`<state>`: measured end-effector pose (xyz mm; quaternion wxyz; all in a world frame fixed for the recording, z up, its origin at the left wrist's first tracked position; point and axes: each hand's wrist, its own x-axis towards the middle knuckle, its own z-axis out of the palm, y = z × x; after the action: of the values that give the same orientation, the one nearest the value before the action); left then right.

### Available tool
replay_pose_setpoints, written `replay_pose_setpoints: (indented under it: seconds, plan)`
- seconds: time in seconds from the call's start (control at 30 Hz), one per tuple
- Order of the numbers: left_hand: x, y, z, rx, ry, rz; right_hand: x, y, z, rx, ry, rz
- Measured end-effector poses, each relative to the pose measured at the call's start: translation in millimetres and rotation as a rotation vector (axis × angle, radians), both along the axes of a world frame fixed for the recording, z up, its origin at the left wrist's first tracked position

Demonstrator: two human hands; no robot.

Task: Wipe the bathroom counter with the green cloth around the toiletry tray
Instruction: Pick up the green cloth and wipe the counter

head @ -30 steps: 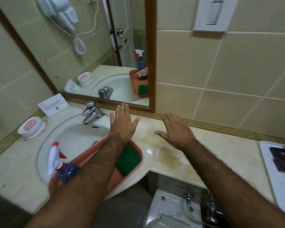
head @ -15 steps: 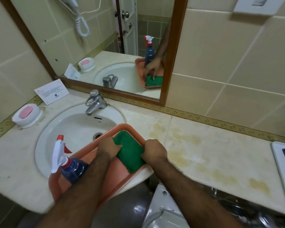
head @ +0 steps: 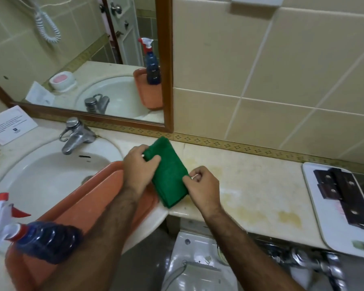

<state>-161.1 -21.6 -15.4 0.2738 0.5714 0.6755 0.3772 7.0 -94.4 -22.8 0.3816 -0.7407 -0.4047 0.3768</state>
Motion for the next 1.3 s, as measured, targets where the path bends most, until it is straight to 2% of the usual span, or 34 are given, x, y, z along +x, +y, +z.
replay_pose_setpoints:
  seconds: [0.1,0.17,0.23,0.3,0.37,0.43,0.5,0.6,0.77,0.9,0.97,1.07,1.23,1.3]
  plan:
    - [46,12,-10,-0.046,0.261,-0.152,23,-13,-23,-0.136,-0.004,0.027]
    - [68,11,-24,-0.133,0.434,-0.220,33,-21,-39,-0.188,0.075,0.118]
    - [83,0,-41,-0.106,0.691,-0.254,44,-25,-50,-0.208,0.113,0.218]
    - [100,-19,-58,-0.021,0.809,-0.319,68,-20,-58,-0.148,-0.054,0.280]
    - [112,-41,-77,-0.035,0.783,-0.424,106,-10,-61,-0.047,-0.254,0.237]
    - [115,-57,-99,-0.135,0.785,-0.466,158,6,-69,-0.025,-0.445,0.178]
    - [111,-66,-115,-0.166,0.834,-0.439,214,20,-78,-0.125,-0.608,0.176]
    - [112,-66,-125,-0.178,0.799,-0.297,275,27,-96,-0.223,-0.791,0.304]
    - [113,-24,-123,-0.316,0.733,0.039,292,24,-126,-0.108,-0.899,0.334]
    - [109,26,-116,-0.362,0.700,0.112,294,25,-129,-0.095,-0.917,0.330]
    - [122,45,-117,-0.331,0.717,0.059,295,27,-130,-0.094,-0.932,0.334]
    - [159,43,-119,-0.233,0.748,-0.126,295,26,-130,-0.101,-0.940,0.337]
    - [208,-25,-132,-0.058,0.758,-0.618,295,27,-129,-0.105,-0.944,0.337]
    - [196,-51,-138,-0.061,0.753,-0.688,295,27,-129,-0.107,-0.942,0.339]
